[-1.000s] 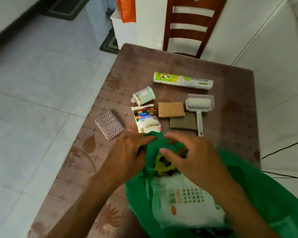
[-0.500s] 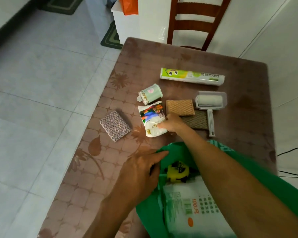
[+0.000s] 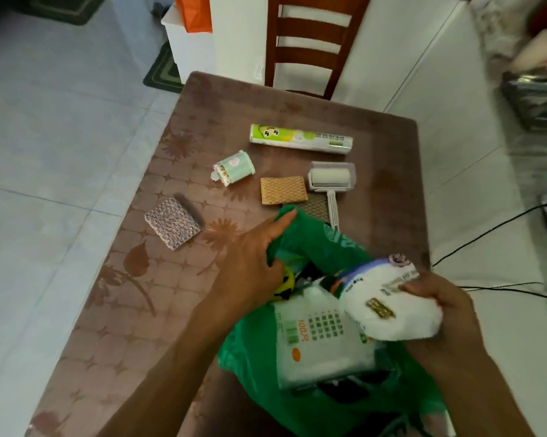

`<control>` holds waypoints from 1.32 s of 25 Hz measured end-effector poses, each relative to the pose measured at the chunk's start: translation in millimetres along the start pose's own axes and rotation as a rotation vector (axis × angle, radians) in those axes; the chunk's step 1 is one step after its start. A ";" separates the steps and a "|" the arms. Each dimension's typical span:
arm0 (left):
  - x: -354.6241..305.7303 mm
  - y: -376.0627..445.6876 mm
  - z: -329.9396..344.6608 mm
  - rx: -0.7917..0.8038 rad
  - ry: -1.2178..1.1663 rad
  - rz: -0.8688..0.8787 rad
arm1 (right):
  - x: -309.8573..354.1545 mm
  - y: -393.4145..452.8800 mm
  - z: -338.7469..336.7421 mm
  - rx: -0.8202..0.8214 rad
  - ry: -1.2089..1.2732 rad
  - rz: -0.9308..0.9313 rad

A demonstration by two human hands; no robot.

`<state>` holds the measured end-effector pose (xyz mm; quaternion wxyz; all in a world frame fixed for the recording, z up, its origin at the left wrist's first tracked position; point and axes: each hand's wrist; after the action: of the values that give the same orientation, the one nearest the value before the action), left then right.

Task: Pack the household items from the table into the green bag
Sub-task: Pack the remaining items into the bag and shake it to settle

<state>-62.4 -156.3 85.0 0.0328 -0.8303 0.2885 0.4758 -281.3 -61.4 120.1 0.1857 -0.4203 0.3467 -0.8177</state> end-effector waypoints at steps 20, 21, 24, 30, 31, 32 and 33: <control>12.4 -24.1 1.7 0.061 -0.066 -0.017 | 40.9 293.7 -31.4 -0.655 -1.240 0.026; 13.1 -23.3 2.3 0.073 -0.075 -0.028 | 42.8 300.3 -36.1 -0.656 -1.284 0.046; 11.3 -20.1 4.5 0.068 -0.106 -0.024 | 49.0 291.5 -41.9 -0.557 -1.319 0.159; -6.0 -15.4 -5.2 0.183 0.048 0.034 | 67.3 264.8 -29.6 -0.472 -1.064 0.052; -3.9 -18.1 -5.8 0.174 0.084 0.065 | 76.0 244.6 -25.3 -0.461 -1.015 -0.023; -1.3 -24.3 -6.8 0.142 0.132 0.088 | 83.0 220.0 -24.5 -0.460 -0.974 -0.095; -0.3 -32.8 -8.8 0.109 0.184 0.089 | 85.9 187.8 -28.6 -0.407 -0.971 -0.205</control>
<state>-39.0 -131.8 82.8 0.0304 -0.8537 0.3523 0.3823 -352.0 -230.4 20.6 0.1585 -0.8094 0.3296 -0.4594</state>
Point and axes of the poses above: each hand's wrist, its own y-axis towards the middle knuckle, its own z-axis out of the palm, x = y × z, and after that the axes turned 13 degrees about z, right-handed
